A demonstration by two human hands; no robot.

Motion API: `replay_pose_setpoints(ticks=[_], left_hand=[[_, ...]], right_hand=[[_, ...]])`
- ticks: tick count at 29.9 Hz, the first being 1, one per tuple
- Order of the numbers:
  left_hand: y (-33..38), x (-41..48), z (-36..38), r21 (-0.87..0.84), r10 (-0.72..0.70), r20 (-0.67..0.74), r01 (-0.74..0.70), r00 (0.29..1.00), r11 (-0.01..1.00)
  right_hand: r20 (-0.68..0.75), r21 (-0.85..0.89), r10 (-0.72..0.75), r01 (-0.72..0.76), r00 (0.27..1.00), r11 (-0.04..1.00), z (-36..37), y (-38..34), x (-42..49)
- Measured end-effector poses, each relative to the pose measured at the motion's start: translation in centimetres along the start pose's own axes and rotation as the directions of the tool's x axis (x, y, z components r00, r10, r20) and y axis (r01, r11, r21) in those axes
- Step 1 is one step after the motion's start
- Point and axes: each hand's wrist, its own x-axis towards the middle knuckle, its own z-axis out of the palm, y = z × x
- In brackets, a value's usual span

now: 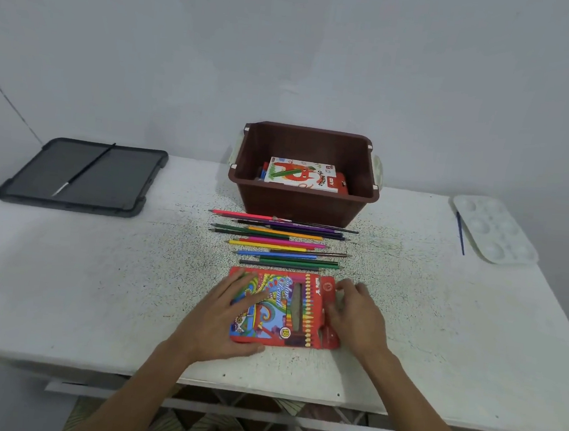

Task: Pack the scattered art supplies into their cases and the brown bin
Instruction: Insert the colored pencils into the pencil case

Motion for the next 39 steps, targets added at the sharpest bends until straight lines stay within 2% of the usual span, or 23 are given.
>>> replay_pose_setpoints(ticks=[2, 4, 7, 10, 15, 18, 23, 31, 39], left_hand=[[0.1, 0.0, 0.1, 0.012, -0.003, 0.008, 0.003, 1.000, 1.000], [0.1, -0.1, 0.1, 0.024, -0.001, 0.009, 0.001, 1.000, 1.000], [0.2, -0.1, 0.2, 0.030, 0.007, -0.007, -0.007, 1.000, 1.000], [0.3, -0.2, 0.2, 0.022, 0.015, -0.017, -0.015, 1.000, 1.000], [0.2, -0.3, 0.2, 0.016, 0.040, -0.055, -0.039, 0.998, 0.999], [0.2, -0.2, 0.2, 0.014, 0.037, -0.055, -0.037, 0.998, 0.999], [0.1, -0.1, 0.3, -0.032, 0.045, -0.105, -0.048, 0.994, 0.998], [0.2, -0.1, 0.3, -0.038, 0.017, -0.135, -0.022, 0.991, 0.999], [0.0, 0.1, 0.7, -0.024, 0.005, -0.151, -0.009, 0.989, 1.000]], right_hand=[[-0.054, -0.039, -0.099, 0.097, 0.994, 0.994, 0.0, -0.2, 1.0], [-0.040, -0.054, -0.204, 0.202, 0.978, 0.978, 0.0, -0.5, 2.3], [0.069, -0.110, -0.332, 0.338, 0.941, 0.935, 0.1, -0.7, 4.0], [0.172, -0.237, -0.371, 0.404, 0.912, 0.884, 0.1, -0.6, 4.8], [0.135, -0.256, -0.370, 0.394, 0.919, 0.883, 0.0, -0.6, 5.0], [0.146, -0.272, -0.332, 0.360, 0.932, 0.892, -0.3, 0.0, 5.7], [0.186, -0.334, -0.340, 0.385, 0.922, 0.860, -1.0, 1.1, 5.8], [-0.087, -0.381, -0.352, 0.295, 0.932, 0.876, -3.2, 4.2, 4.4], [-0.068, -0.362, -0.359, 0.312, 0.931, 0.879, -5.6, 9.5, 2.4]])
